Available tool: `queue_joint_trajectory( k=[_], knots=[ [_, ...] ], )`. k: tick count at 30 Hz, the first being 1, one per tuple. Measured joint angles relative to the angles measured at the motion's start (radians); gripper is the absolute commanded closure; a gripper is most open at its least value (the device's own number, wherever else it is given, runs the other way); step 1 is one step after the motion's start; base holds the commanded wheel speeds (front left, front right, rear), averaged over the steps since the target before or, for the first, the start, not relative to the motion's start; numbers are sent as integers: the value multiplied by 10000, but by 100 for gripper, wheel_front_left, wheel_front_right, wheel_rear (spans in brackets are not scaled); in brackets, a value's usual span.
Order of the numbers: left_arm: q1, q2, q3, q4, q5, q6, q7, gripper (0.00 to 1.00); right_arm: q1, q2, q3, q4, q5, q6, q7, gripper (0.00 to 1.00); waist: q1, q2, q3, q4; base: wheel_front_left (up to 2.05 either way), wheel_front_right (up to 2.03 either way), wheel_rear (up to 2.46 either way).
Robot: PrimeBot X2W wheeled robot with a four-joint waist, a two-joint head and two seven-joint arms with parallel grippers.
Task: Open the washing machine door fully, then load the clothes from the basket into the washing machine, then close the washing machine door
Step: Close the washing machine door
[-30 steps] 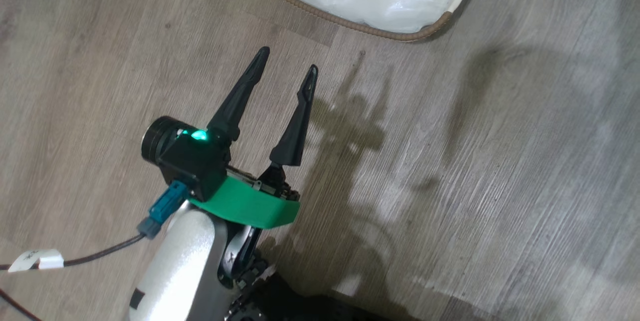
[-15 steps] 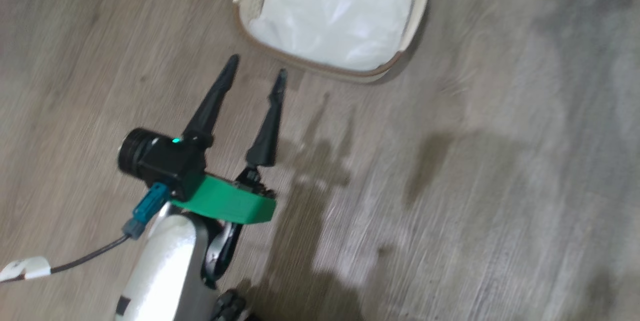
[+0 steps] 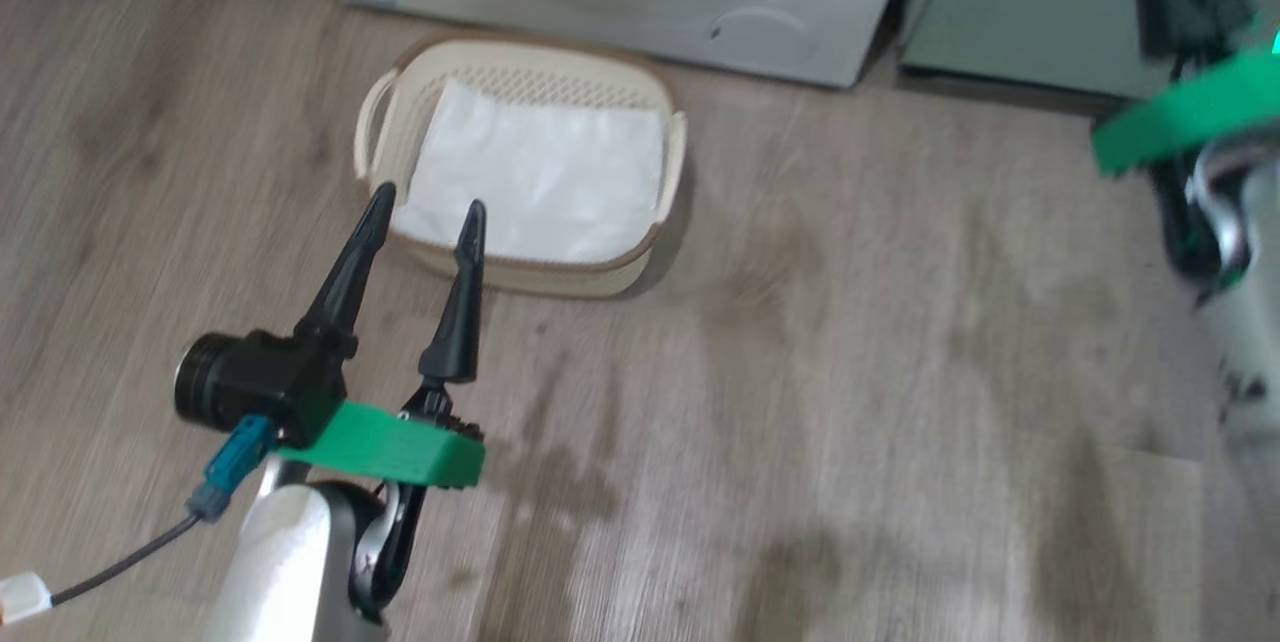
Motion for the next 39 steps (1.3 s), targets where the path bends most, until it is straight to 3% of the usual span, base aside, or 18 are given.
queue_joint_trajectory(
  k=[6,7,15,26,27,29,39],
  knots=[
    [429,8,230,134,-161,12,0,0,2744,976,-1325,-1808,-767,-33,-2,100,0,0,-766,-595,0,0,0],
    [564,8,242,178,-165,17,0,0,3607,1432,-1833,-2387,-966,-33,-2,100,0,0,-951,-750,0,0,0],
    [1200,13,341,412,-598,301,0,0,5976,2738,-2807,-4000,-1889,-33,-2,100,-1,0,-1318,-1138,0,0,0],
    [1546,17,499,217,-631,675,0,0,7329,3051,-2832,-4521,-2151,-33,0,100,-1,0,-1588,-1322,0,0,0],
    [1572,17,504,174,-583,725,0,0,7380,3062,-2863,-4525,-2159,-33,0,77,-1,1,-1612,-1316,0,0,0],
    [1615,17,535,134,-569,782,0,0,7496,3078,-2930,-4583,-2194,-33,0,0,-1,0,-1648,-1290,0,0,0],
    [1622,19,504,222,-167,844,0,0,7614,3103,-2995,-4589,-2123,-33,0,0,-1,0,-1703,-1177,0,0,0]
  ],
)
